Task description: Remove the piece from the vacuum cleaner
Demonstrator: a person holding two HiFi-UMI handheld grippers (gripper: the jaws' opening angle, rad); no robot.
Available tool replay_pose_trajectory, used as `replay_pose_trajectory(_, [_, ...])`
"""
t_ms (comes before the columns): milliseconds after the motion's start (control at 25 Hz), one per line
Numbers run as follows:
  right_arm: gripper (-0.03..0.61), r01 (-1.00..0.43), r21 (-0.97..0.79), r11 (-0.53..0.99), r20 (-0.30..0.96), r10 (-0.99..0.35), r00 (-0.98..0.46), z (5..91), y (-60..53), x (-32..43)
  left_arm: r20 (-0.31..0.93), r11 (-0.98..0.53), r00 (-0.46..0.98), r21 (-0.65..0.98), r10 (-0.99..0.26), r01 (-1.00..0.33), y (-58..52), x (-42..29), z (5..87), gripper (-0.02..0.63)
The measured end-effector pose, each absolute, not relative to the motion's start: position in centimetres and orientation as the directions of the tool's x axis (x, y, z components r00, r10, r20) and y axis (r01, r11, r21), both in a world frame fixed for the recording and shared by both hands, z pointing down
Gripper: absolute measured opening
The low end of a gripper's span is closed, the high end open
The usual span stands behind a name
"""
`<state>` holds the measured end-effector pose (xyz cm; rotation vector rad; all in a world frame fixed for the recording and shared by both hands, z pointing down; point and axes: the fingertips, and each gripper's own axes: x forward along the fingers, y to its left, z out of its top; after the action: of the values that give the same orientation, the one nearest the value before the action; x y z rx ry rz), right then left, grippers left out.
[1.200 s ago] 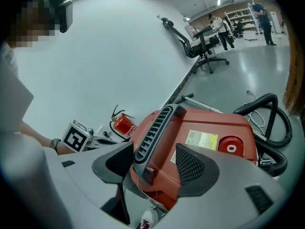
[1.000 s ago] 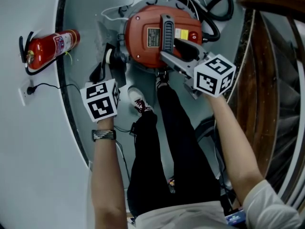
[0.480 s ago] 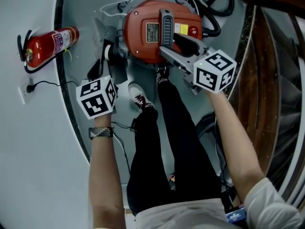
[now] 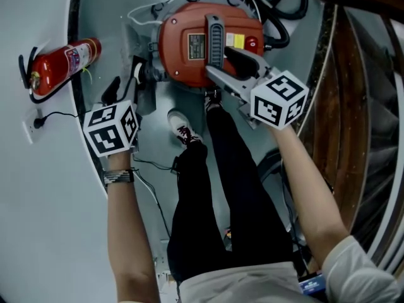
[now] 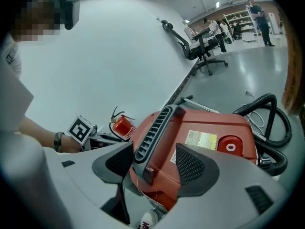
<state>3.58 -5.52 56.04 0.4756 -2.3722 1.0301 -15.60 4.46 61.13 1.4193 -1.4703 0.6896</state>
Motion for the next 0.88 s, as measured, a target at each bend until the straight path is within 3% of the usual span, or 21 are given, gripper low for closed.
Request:
replay_pose_trajectory(320, [0.273,-0.495,-0.572,0.654,0.572,-0.115,-0.812,56.0,-5.5,3.5,0.862,0.219,0.170,0.305,-0.478,-0.927,3.5,-15.8,59.5,0.172])
replay_pose_trajectory(520, [0.273,-0.494,-0.574,0.653,0.575,-0.109,-0.811,55.9,-5.4,3.5,0.889,0.137,0.170,0.248,-0.425,-0.959,2.1,-15.4,59.6,0.173])
replay_pose_trajectory(880, [0.272,-0.485,-0.578,0.656,0.571,-0.100,-0.815,55.8,-5.4,3.5,0.904,0.195,0.206,0.294,-0.375,-0.936,1.2,-15.4,62.4,0.189])
